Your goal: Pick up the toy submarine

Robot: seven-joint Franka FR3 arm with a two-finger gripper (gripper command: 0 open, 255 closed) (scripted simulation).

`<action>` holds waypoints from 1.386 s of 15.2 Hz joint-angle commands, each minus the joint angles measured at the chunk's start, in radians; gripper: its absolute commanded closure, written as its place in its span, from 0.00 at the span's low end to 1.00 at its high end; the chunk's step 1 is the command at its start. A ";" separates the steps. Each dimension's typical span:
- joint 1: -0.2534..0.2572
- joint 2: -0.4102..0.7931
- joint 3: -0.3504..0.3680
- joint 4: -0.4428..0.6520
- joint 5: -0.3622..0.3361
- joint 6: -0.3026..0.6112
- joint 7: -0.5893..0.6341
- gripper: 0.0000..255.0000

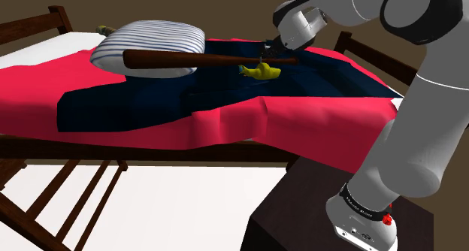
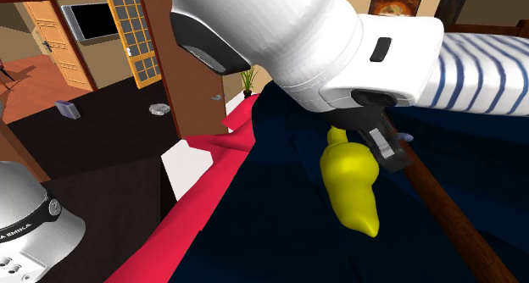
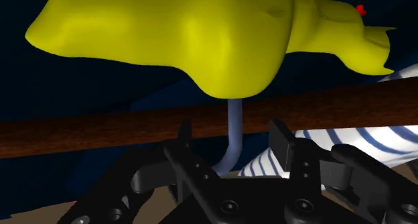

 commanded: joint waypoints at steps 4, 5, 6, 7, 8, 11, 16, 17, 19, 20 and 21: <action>0.002 0.000 0.003 -0.004 0.004 0.001 -0.003 1.00; 0.003 0.000 0.003 -0.005 0.004 0.002 -0.002 1.00; 0.001 0.002 0.003 -0.001 0.004 -0.001 -0.003 1.00; 0.003 -0.001 0.004 -0.006 0.005 0.003 -0.004 1.00; 0.002 -0.002 0.004 -0.009 0.009 0.003 -0.009 1.00; 0.008 -0.014 -0.007 0.002 -0.041 -0.009 0.037 1.00; 0.021 -0.050 -0.025 0.016 -0.150 -0.032 0.136 1.00; 0.022 -0.057 -0.028 0.020 -0.171 -0.038 0.155 1.00; 0.026 -0.070 -0.033 0.028 -0.212 -0.050 0.192 1.00; 0.027 -0.077 -0.036 0.033 -0.232 -0.056 0.210 1.00; 0.028 -0.083 -0.038 0.038 -0.251 -0.063 0.227 1.00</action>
